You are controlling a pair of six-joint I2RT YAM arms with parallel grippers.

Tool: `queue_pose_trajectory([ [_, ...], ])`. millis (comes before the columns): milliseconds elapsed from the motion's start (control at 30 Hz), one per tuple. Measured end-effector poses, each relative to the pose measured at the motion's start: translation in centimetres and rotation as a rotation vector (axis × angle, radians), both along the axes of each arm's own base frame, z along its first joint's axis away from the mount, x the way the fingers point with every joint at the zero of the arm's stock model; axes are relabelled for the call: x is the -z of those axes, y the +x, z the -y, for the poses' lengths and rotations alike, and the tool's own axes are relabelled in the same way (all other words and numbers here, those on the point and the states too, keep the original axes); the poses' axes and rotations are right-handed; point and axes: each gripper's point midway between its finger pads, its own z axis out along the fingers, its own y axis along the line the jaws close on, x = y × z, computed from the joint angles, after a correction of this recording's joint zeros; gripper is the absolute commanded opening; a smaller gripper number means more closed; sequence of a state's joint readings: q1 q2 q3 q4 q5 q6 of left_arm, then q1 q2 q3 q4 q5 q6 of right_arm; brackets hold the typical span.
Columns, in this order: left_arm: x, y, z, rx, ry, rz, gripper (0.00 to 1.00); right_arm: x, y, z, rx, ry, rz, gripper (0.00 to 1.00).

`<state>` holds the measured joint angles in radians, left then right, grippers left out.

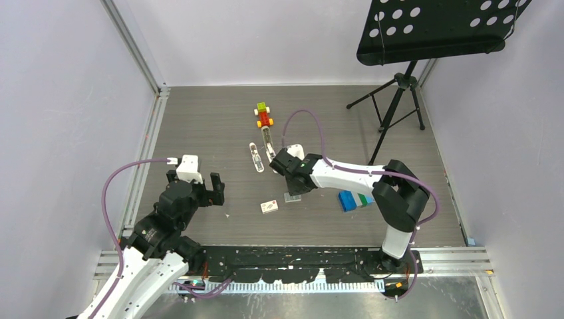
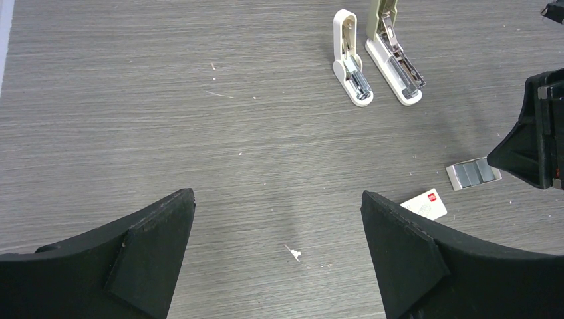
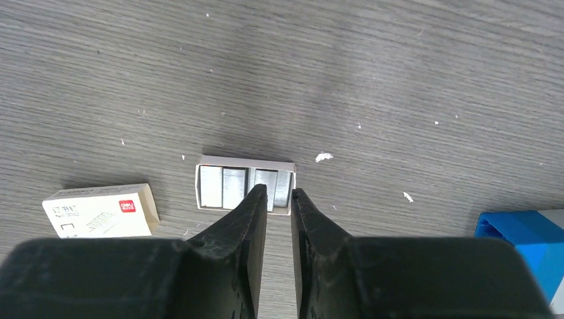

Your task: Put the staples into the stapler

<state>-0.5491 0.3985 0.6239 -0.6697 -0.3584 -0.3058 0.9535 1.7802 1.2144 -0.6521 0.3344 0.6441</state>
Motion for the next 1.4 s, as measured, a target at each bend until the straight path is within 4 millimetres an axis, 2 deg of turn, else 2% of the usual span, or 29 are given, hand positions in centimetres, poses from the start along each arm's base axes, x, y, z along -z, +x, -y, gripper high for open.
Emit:
queue_pose_trajectory([
  [400, 0.0, 0.0, 0.0, 0.0, -0.001, 0.001, 0.98, 1.3, -0.5, -0.2, 0.049, 0.045, -0.018, 0.28],
  [933, -0.1, 0.0, 0.0, 0.0, -0.003, 0.004, 0.98, 1.8, -0.3, -0.5, 0.076, 0.075, -0.01, 0.28],
  [1400, -0.1, 0.0, 0.0, -0.001, -0.002, 0.003, 0.98, 2.2, 0.2, 0.9, 0.105, 0.001, 0.0, 0.22],
])
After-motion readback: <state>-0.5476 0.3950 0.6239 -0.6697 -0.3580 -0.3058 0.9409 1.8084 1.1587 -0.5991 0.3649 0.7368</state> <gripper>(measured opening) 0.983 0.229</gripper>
